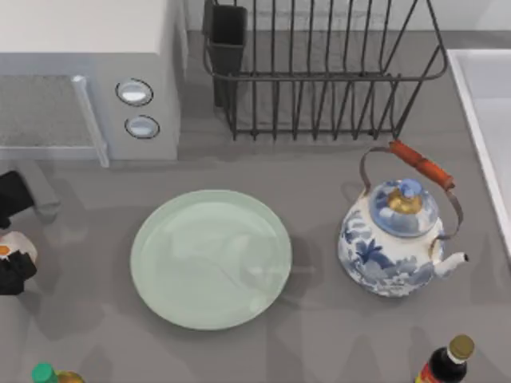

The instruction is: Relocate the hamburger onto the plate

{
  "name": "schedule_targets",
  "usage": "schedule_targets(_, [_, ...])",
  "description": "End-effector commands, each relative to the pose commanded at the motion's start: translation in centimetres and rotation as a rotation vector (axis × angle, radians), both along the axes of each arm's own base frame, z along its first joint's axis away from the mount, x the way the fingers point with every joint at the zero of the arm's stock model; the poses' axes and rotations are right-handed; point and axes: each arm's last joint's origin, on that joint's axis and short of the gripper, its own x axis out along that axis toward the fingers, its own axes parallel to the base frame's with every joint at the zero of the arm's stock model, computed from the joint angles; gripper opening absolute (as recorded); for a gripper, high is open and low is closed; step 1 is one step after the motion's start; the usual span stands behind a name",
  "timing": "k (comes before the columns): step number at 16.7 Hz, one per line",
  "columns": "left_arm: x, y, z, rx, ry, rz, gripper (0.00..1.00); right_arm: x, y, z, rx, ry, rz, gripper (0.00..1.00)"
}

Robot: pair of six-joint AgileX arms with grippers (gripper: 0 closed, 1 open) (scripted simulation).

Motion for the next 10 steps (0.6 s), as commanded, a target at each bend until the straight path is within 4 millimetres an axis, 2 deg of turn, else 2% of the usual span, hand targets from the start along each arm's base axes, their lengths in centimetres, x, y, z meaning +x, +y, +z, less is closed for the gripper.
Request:
schedule_targets(6, [0.0,0.0,0.0,0.0,0.0,0.0,0.02,0.0,0.0,0.0,0.0,0.0,0.0,1.0])
schedule_targets(10, [0.0,0.0,0.0,0.0,0.0,0.0,0.0,0.0,0.0,0.0,0.0,0.0,0.0,1.0])
